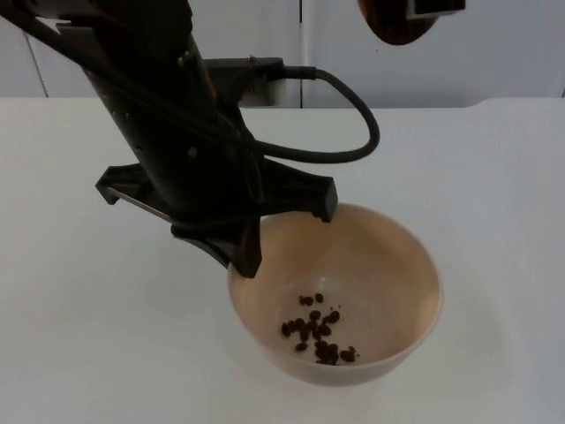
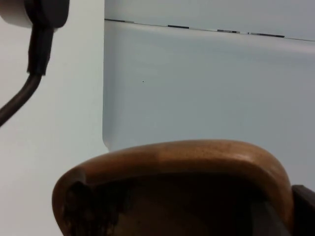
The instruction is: Pick up the bowl with the left hand and pour the coffee beans from the cup into the bowl with the right hand.
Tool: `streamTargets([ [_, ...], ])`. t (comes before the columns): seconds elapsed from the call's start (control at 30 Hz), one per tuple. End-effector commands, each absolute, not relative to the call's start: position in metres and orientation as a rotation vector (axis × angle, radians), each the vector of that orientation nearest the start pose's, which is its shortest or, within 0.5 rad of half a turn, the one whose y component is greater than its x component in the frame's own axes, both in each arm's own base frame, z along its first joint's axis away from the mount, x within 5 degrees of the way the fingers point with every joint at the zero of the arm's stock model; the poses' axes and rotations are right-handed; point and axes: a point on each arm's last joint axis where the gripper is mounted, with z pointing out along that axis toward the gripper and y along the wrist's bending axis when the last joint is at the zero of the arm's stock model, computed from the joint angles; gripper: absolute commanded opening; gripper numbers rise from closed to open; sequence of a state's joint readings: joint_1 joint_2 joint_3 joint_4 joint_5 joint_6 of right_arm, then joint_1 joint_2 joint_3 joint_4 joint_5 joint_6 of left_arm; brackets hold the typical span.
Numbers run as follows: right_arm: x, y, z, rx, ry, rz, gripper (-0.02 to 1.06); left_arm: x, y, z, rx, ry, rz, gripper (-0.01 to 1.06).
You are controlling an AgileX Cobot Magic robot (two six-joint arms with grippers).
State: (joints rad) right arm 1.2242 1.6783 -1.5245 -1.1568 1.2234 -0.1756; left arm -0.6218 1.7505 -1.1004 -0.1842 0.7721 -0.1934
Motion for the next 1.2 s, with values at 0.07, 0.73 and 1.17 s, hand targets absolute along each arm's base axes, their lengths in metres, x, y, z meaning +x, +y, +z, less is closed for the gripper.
streamTargets([
  [0.07, 0.191, 0.301, 0.373, -1.582, 1.413, -1.052, 0.0, 0.264, -0.205, 0.193, 0.464, 2.918, -0.338, 0.0],
  [0.73, 0.188, 0.301, 0.366, -1.564, 1.52, -0.946, 0.0, 0.264, -0.205, 0.193, 0.464, 2.918, -0.338, 0.0],
  [1.17, 0.204, 0.289, 0.358, -1.556, 1.672, -0.882, 0.0, 0.263, -0.205, 0.193, 0.466, 2.92, -0.336, 0.0],
])
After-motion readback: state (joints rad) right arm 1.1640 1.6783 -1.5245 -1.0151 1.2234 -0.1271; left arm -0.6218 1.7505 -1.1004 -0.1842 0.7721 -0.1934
